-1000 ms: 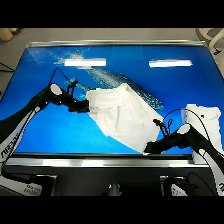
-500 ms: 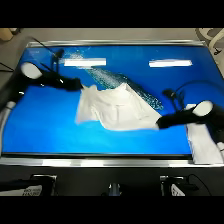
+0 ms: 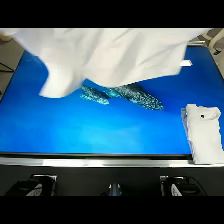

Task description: Fold the shirts.

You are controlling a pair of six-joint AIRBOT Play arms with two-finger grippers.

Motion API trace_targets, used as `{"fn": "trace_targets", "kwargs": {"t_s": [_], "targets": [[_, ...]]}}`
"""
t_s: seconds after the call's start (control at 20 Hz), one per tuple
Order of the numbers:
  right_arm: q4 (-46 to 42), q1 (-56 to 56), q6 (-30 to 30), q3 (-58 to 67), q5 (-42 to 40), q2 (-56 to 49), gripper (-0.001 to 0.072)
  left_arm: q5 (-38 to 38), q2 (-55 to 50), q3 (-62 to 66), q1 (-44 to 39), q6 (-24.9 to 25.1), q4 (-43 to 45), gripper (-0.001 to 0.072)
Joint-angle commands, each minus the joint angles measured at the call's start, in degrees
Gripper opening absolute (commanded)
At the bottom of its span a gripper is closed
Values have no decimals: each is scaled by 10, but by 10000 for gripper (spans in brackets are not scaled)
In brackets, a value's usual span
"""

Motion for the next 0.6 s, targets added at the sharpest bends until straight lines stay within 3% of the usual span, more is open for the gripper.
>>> {"fn": "trace_targets", "kwargs": {"t_s": [0.0, 0.2, 0.45, 0.55], "targets": [[-15, 0, 15, 44, 32, 11, 21, 32, 62, -35, 7, -13, 34, 24], [-17, 0, 14, 43, 126, -14, 21, -10, 50, -35, 7, -23, 101, 23], [4, 0, 10, -12, 397, -150, 20, -279, -51, -43, 7, -38, 196, 25], [47, 0, 10, -123, 359, -202, 20, -333, -108, -93, 6, -36, 192, 25]]}}
